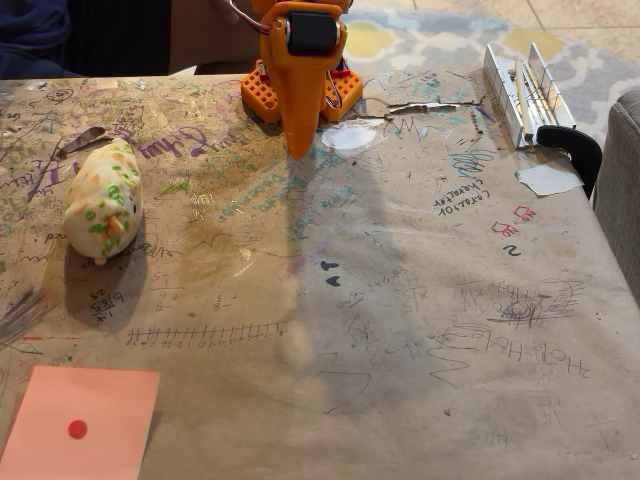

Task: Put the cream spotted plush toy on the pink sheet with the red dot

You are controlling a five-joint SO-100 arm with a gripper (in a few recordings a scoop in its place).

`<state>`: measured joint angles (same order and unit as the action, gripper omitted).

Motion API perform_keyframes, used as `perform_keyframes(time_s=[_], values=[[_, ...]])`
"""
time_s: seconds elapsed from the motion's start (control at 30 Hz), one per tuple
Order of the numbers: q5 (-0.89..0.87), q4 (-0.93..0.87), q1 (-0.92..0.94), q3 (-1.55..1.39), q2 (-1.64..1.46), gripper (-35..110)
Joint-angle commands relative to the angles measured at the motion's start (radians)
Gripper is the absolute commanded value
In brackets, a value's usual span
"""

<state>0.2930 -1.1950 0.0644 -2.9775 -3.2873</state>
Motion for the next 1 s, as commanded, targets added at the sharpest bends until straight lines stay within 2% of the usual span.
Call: perform_keyframes(time_s=[0.0,0.13,0.3,0.37,0.43,0.67,0.83,0.97], values=[[0.077,0.1,0.183,0.143,0.167,0],[0.198,0.201,0.531,0.21,0.284,0],[0.25,0.319,0.761,0.071,0.143,1],[0.265,0.318,0.816,0.034,0.115,8],[0.29,0.307,0.838,-0.011,0.072,30],[0.314,0.138,0.819,-0.037,-0.049,35],[0.35,0.118,0.802,0.063,0.213,35],[0.351,0.124,0.802,0.298,0.661,34]])
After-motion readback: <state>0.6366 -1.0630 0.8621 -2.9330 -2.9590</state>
